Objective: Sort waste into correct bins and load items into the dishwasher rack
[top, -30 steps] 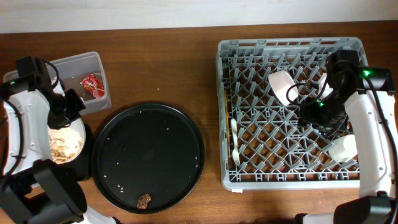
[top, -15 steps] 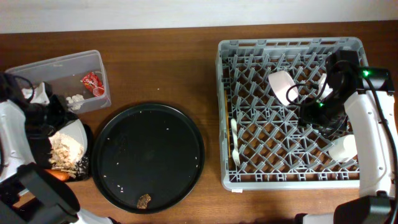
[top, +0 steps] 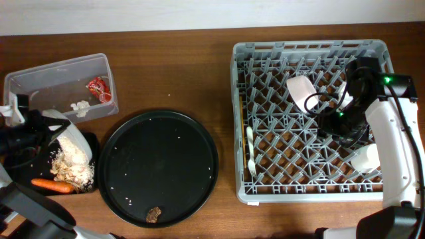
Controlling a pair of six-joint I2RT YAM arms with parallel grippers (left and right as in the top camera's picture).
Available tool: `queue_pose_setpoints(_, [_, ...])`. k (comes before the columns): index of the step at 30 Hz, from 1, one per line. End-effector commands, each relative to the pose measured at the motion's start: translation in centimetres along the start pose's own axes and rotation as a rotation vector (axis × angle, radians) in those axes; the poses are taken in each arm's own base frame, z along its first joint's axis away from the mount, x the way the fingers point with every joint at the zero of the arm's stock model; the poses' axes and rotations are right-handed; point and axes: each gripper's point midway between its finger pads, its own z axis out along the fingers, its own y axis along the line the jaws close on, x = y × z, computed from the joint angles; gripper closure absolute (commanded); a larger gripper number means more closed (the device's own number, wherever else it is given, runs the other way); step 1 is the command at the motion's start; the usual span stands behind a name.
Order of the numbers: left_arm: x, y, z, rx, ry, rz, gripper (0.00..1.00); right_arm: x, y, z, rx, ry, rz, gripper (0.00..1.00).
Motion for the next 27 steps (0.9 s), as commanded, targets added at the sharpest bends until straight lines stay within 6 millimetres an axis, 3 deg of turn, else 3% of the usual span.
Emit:
queue_pose_setpoints(1, [-0.4,-2.2,-1.6,0.095,-0.056,0.055,1.00,0.0,-0.4,0.2,0.016,0.003,-0.004,0.40])
queue_pose_setpoints(7, [-0.5,-3.1,-3.2,0.200,-0.102,0.034,1.00,0.0,-0.5,0.2,0.023,0.001,-0.004,0.40])
queue_pose_setpoints(14, [-0.5,-2.1,-4.5,0.197,-0.131,-0.015,1.00,0.0,-0.5,0.2,0.023,0.001,-0.004,0.40])
queue_pose_setpoints(27, [0.6,-2.4,-4.9,0.225,-0.102,-0.103,1.00,0.0,-0.6,0.2,0.031,0.002,-0.004,0.40])
